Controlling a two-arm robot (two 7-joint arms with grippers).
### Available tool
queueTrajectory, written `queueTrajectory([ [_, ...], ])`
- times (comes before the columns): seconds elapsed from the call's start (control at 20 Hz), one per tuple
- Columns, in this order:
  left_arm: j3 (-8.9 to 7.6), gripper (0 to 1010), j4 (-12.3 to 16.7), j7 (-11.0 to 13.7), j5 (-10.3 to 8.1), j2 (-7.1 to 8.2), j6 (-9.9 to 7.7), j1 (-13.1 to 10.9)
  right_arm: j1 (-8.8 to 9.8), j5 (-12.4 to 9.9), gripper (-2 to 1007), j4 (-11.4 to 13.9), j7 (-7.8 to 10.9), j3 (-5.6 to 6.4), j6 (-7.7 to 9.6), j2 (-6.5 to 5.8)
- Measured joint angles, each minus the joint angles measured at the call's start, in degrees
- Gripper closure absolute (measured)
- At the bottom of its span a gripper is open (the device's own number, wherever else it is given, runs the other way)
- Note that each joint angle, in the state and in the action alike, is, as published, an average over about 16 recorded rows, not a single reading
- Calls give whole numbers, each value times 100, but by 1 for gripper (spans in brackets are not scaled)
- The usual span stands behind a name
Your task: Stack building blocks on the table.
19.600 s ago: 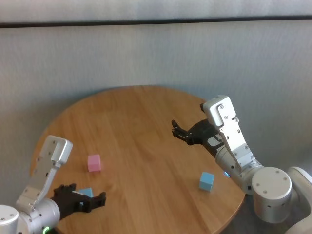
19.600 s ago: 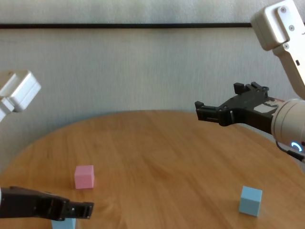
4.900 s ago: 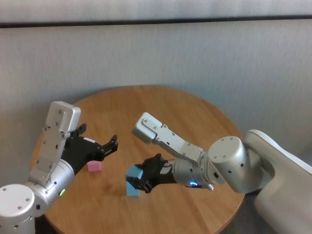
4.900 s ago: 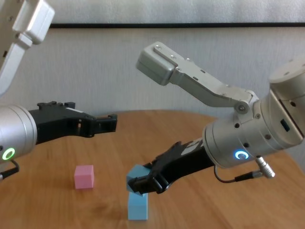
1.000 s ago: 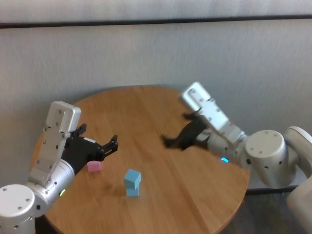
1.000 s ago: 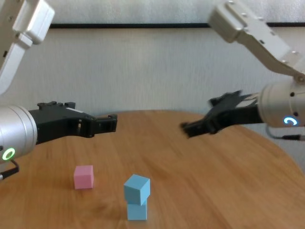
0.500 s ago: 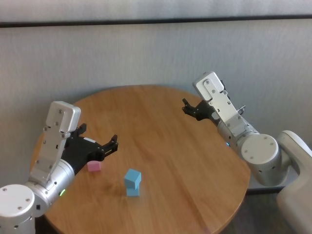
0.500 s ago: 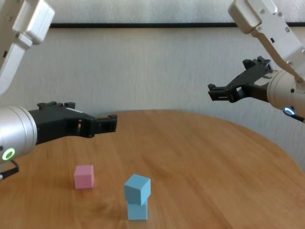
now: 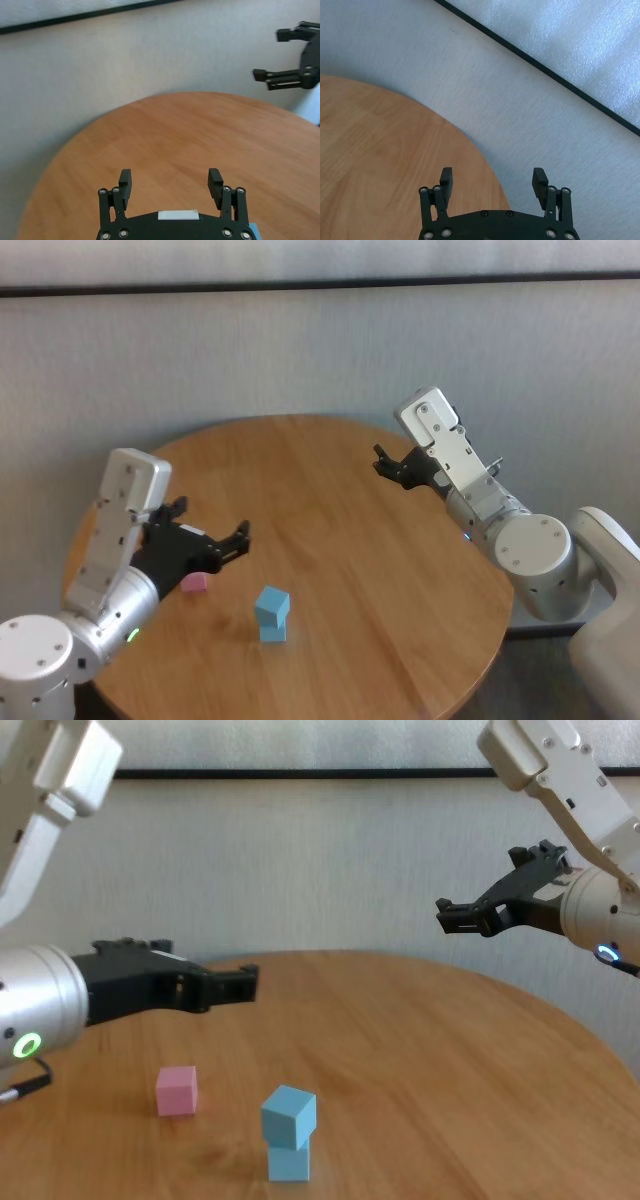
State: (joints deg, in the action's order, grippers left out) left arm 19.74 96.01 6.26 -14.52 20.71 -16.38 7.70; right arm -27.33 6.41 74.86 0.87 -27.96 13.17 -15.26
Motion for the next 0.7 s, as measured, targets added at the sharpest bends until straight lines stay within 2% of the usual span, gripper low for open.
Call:
queueTrajectory([
  [0.4, 20, 11, -13, 255, -56, -37, -326, 46, 3, -19, 4, 32, 8, -17, 50, -18],
  [0.7, -23, 11, 9, 235, -31, -103, -689, 31, 6, -26, 4, 45, 12, -23, 68, -24],
])
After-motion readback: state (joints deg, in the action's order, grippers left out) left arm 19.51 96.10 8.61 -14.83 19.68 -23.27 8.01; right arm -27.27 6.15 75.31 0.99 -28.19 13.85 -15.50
